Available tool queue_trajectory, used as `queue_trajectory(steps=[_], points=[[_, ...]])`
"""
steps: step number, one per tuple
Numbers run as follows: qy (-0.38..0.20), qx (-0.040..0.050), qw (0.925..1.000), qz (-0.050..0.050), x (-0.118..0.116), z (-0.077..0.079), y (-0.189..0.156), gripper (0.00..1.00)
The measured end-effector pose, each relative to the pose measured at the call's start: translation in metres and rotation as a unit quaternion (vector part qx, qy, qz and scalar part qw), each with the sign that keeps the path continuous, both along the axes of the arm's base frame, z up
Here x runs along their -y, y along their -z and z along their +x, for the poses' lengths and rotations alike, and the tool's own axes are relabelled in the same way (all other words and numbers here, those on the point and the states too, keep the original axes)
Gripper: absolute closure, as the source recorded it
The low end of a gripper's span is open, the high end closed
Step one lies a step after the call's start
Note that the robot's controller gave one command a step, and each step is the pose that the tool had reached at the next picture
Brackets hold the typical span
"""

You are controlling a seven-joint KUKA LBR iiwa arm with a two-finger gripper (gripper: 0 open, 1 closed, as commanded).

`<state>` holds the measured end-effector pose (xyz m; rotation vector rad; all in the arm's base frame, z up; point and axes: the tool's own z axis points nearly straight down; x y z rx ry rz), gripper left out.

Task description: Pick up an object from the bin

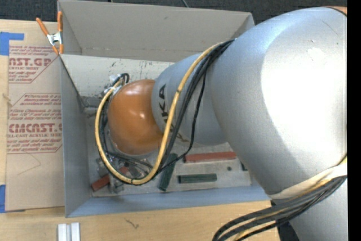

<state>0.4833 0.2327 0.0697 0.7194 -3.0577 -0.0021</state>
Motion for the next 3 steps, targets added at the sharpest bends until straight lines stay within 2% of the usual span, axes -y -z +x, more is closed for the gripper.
queue_trajectory(steps=[3], points=[[0.0,0.0001,1.0,0.0,-0.0001,-0.0002,-0.0042,1.0]])
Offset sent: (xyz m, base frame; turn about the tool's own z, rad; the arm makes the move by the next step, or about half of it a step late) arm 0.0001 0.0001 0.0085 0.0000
